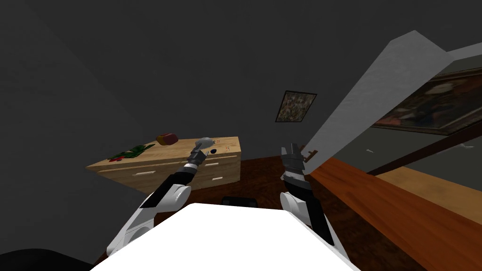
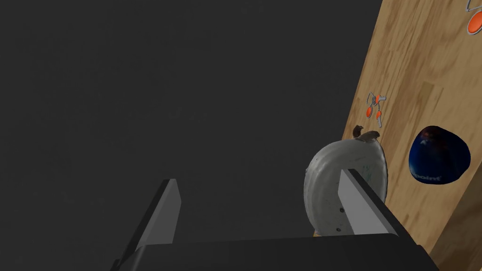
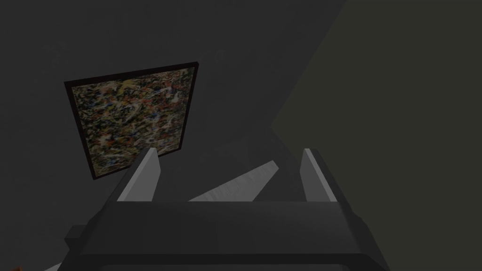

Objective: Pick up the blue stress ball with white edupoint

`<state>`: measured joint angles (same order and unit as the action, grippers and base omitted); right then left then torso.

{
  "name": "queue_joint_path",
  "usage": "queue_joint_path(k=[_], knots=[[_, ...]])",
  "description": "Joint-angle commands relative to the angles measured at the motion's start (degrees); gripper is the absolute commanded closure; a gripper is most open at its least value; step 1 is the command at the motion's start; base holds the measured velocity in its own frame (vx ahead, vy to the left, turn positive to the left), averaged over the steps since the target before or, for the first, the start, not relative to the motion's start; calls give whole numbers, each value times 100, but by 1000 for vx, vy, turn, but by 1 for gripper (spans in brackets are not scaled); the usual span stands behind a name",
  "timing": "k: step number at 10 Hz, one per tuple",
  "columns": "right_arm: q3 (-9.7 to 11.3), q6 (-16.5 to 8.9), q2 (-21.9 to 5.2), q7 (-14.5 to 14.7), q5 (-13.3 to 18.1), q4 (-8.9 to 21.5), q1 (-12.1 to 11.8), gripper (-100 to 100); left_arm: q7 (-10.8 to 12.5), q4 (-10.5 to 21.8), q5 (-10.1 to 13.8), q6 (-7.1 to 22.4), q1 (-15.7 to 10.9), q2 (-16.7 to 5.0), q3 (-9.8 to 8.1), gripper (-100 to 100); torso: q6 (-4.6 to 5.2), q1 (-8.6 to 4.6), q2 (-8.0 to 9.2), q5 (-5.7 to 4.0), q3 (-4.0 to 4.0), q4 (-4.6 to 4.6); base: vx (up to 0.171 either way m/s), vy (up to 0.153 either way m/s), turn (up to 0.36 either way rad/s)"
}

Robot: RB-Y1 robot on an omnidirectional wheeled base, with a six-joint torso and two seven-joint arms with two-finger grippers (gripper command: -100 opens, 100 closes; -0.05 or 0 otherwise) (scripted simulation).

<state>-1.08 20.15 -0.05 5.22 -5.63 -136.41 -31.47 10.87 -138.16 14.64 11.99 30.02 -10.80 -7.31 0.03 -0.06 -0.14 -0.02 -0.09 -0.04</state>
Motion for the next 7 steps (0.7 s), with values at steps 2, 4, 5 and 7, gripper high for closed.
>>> queue_joint_path(k=[2,4,5,7], knots=[[0,0,0,0,0,0,0,0,85,28,71,335,10,18,-47,-100,-1,0,0,0,0,0,24,-25,27],[0,0,0,0,0,0,0,0,164,38,133,616,-5,33,-104,-100,0,1,-3,0,-1,0,28,-19,11],[0,0,0,0,0,0,0,0,246,49,190,817,-22,49,-163,-100,0,3,-2,1,-1,0,29,-10,2],[0,0,0,0,0,0,0,0,329,63,242,1104,-41,65,-221,-100,0,7,-1,2,-1,0,25,-6,-3]])
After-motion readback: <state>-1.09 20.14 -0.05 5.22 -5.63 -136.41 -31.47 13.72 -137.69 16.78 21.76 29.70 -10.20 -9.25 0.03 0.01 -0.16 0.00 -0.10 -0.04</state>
